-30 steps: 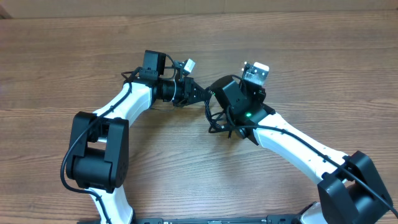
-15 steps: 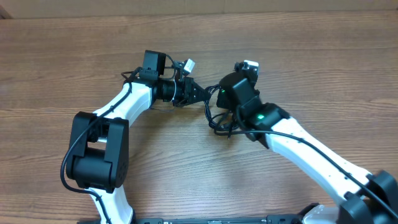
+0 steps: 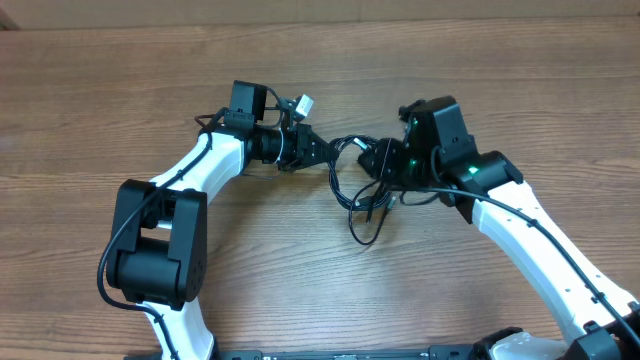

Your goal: Untangle cables

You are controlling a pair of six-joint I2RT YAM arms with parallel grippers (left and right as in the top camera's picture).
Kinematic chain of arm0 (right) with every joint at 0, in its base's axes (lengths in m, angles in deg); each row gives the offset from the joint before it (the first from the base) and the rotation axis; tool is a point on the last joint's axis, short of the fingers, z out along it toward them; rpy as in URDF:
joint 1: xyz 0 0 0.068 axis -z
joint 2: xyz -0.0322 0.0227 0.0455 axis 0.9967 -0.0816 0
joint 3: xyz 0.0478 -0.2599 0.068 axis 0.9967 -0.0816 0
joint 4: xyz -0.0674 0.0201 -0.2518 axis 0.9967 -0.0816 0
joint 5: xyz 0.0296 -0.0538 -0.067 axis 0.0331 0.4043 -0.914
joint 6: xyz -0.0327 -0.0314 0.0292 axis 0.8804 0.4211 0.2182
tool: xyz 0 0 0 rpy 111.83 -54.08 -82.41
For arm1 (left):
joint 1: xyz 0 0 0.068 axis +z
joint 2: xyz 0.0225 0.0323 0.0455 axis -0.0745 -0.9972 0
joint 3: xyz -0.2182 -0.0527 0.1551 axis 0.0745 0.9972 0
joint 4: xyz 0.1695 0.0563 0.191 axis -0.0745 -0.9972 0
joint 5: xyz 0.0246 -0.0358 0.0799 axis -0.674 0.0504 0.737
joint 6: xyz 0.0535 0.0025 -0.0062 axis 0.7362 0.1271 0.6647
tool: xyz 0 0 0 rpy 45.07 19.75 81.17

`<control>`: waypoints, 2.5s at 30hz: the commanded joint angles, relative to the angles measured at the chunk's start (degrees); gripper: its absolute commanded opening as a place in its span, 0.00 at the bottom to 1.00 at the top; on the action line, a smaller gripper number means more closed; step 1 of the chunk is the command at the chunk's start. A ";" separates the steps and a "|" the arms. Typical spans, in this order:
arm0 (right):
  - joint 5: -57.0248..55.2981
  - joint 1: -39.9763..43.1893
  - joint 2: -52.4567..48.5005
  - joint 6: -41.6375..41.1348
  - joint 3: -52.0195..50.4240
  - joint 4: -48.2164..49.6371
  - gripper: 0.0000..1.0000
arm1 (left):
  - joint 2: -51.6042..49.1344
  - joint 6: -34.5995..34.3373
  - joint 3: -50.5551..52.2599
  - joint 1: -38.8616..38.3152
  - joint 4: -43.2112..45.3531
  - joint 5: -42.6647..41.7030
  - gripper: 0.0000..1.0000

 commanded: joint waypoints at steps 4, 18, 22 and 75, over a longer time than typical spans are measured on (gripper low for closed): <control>6.16 -1.84 0.46 1.73 0.87 -4.96 0.32 | -0.59 8.52 -0.13 -0.37 0.39 -0.20 0.04; 2.10 -11.69 -4.33 0.26 0.55 -12.50 0.32 | -0.59 4.66 -0.13 -0.37 0.66 -0.26 0.04; -1.77 -14.80 -5.64 0.24 0.48 -12.81 0.36 | -0.59 4.66 -0.13 -0.37 0.66 -0.26 0.04; -15.56 -20.20 -3.87 -2.01 6.71 -11.63 0.04 | -0.59 12.04 -0.13 -0.37 3.65 -9.31 0.04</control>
